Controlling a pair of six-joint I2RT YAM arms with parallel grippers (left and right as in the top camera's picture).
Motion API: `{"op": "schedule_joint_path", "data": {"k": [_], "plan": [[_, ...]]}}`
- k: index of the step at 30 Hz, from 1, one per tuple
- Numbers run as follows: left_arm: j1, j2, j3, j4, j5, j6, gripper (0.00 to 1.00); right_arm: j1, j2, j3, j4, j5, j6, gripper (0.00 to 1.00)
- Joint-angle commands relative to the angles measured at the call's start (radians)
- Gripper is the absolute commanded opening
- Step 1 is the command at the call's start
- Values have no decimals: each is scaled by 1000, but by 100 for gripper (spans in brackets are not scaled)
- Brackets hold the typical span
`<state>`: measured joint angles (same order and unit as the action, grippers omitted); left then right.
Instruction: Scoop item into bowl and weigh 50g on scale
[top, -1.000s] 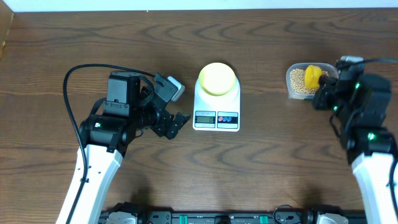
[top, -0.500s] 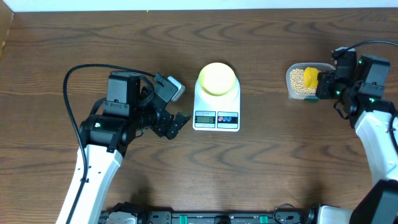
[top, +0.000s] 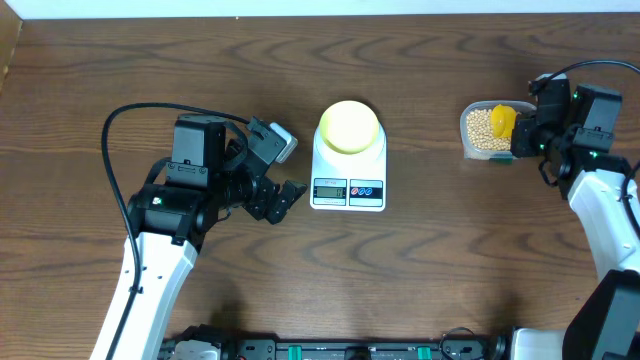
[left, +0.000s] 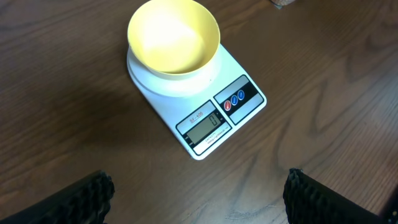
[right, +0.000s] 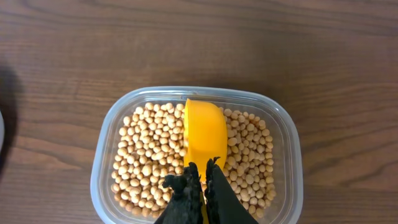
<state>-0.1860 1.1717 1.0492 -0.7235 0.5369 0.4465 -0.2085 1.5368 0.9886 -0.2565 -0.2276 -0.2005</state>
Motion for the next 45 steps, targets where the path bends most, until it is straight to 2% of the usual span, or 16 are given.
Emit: {"op": "schedule_joint_path", "data": {"k": [1,8,22,45], "plan": [[-3,4,-5,3,13,13,89,-4,30,13,-8,42,-51,1],[-3,4,-5,3,13,13,89,-4,36,13,-30,42,-122,1],[-3,4,-5,3,13,13,89,-4,67,10,-92,-18,-122,1],[-3,4,-5,3,13,13,89,-42,81,10,-165,-296,-122,1]]}}
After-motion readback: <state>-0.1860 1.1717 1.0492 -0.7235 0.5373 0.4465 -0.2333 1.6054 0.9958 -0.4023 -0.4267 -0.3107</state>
